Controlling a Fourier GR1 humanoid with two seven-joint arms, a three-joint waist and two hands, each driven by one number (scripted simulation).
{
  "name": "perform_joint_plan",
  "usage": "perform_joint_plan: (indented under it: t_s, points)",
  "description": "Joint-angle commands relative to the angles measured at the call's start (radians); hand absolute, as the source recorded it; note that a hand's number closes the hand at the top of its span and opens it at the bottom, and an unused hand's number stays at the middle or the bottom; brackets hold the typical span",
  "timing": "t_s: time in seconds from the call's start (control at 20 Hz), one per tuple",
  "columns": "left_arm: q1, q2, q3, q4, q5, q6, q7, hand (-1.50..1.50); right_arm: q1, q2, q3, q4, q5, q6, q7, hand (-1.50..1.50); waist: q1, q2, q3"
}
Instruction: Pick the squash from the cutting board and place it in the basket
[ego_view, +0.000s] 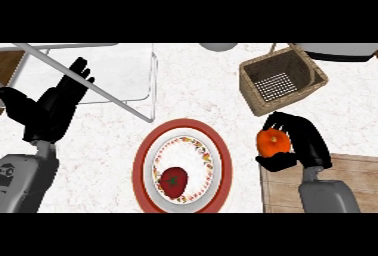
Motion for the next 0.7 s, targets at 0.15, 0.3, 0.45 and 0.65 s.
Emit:
perform_joint_plan:
  t_s: [0.15,0.3,0.45,0.65]
  points:
    - [0.005,-0.01,-0.04,0.043,-0.01,-0.017,0.034,0.0,-0.268,0.088,-0.004,-0.04,0.031,-0.283,0.283,1.5,0.078,0.004,-0.004]
    - [-0.01,-0.018,-0.052,0.056,-0.014,-0.018,0.044,0.0,-0.381,0.089,-0.007,-0.025,0.118,-0.369,0.414,1.5,0.093,0.004,-0.01]
    - [-0.031,-0.015,-0.059,0.071,-0.02,-0.027,0.043,0.0,-0.484,0.089,-0.011,0.012,0.204,-0.44,0.544,1.5,0.103,0.009,-0.013]
    - [-0.04,-0.026,-0.069,0.088,-0.028,-0.023,0.037,0.0,-0.634,0.09,-0.021,0.091,0.336,-0.477,0.726,1.5,0.109,0.01,-0.016]
